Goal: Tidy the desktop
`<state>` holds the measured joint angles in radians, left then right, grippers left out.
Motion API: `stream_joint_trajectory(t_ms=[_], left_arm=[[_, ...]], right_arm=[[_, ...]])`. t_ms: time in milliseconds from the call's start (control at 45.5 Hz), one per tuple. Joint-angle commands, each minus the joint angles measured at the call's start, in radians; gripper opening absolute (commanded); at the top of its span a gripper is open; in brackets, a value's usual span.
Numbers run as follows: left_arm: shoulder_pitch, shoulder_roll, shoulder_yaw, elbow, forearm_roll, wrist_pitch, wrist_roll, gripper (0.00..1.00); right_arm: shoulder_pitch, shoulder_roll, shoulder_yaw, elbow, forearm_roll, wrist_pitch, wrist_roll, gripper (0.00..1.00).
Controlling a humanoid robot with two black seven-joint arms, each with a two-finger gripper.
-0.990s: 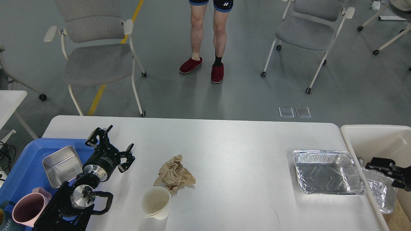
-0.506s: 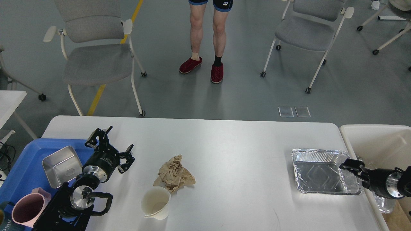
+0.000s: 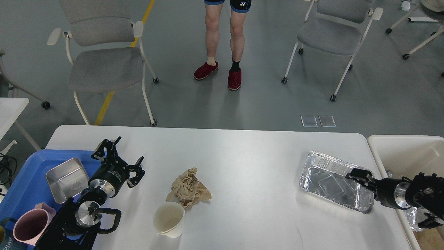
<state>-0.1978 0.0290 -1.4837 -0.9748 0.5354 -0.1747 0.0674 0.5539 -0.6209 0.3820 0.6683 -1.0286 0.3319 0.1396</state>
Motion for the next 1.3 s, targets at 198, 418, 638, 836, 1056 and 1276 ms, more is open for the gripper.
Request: stream_joint_trajectory(t_ms=[198, 418, 638, 836, 1056, 1276], left_arm=[[0.0, 0.002, 0.0, 0.001, 0.002, 0.003, 0.0, 0.97], [0.0, 0.003, 0.0, 0.001, 0.002, 0.009, 0.0, 0.97], [0.0, 0.003, -0.001, 0.001, 0.003, 0.011, 0.0, 0.97], [0.0, 0.011, -0.001, 0.001, 0.003, 0.011, 0.0, 0.97], [0.0, 0.011, -0.001, 0.001, 0.008, 0.011, 0.0, 0.97], [0.0, 0.011, 0.0, 0.007, 0.011, 0.011, 0.0, 0.97]], right_arm=[[-0.014, 0.015, 0.0, -0.001, -0.047, 0.006, 0.0, 0.0], [-0.009, 0.02, 0.0, 0.022, -0.047, 0.01, 0.014, 0.0], [0.006, 0.01, -0.002, 0.091, -0.048, 0.013, 0.04, 0.0], [0.086, -0.108, -0.002, 0.315, -0.048, 0.016, 0.026, 0.0], [0.323, -0.188, -0.06, 0.476, -0.039, 0.09, -0.07, 0.0], [0.546, -0.137, -0.221, 0.479, 0.087, 0.114, -0.216, 0.0]])
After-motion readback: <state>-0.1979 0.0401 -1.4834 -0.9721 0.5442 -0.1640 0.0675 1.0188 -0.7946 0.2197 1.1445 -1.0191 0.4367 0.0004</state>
